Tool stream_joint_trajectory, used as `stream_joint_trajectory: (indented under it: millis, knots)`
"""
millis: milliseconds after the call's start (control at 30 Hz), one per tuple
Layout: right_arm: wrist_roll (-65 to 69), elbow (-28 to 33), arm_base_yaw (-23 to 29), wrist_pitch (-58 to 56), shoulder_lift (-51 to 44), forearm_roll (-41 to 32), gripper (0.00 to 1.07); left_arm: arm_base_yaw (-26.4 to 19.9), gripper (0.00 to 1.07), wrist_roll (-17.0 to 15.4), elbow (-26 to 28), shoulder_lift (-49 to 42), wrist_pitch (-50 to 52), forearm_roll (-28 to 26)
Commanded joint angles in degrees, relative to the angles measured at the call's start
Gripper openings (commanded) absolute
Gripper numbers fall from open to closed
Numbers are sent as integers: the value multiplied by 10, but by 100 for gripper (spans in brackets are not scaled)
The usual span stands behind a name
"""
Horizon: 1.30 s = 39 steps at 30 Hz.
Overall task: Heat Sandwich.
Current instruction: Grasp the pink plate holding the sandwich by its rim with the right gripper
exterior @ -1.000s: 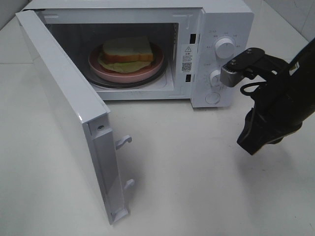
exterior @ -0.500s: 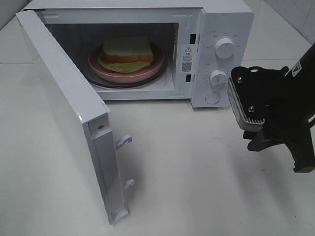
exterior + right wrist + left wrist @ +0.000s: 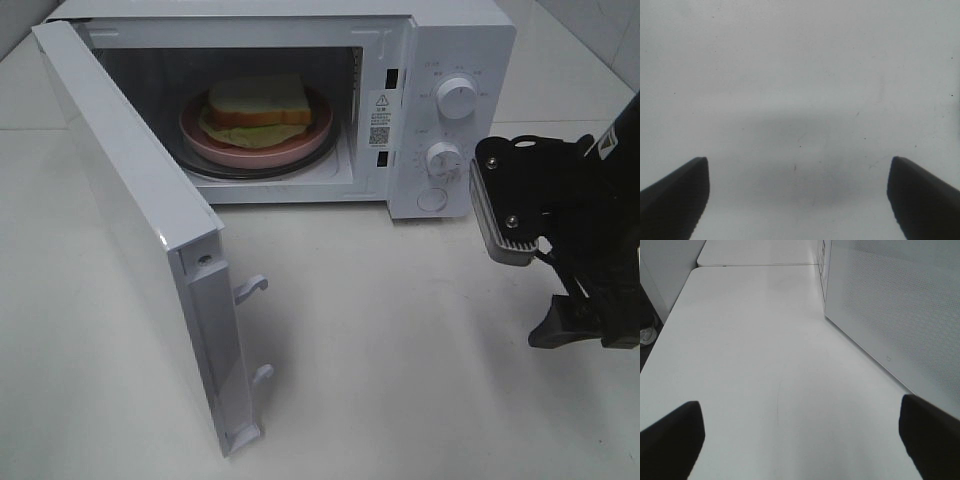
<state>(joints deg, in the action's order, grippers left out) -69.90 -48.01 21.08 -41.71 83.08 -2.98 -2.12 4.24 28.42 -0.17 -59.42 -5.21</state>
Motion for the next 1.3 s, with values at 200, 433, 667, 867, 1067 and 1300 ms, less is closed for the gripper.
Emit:
stream_joint_trajectory:
  millis: [200, 433, 667, 867, 1067, 1300]
  knots:
    - [9, -3, -2, -6, -3, -2, 93, -1, 101, -3, -2, -16, 5, -1]
    - [9, -3, -1, -5, -3, 18, 92, -1, 101, -3, -2, -16, 5, -1]
    - [25, -30, 35, -3, -3, 60, 91, -1, 101, -3, -2, -16, 5, -1]
    - [25, -68, 49, -3, -2, 78, 90, -1, 101, -3, -2, -16, 5, -1]
    - [24, -99, 72, 12, -2, 90, 90, -1, 101, -3, -2, -16, 5, -1]
    - [24, -121, 72, 23, 6, 92, 90, -1, 101, -3, -2, -16, 5, -1]
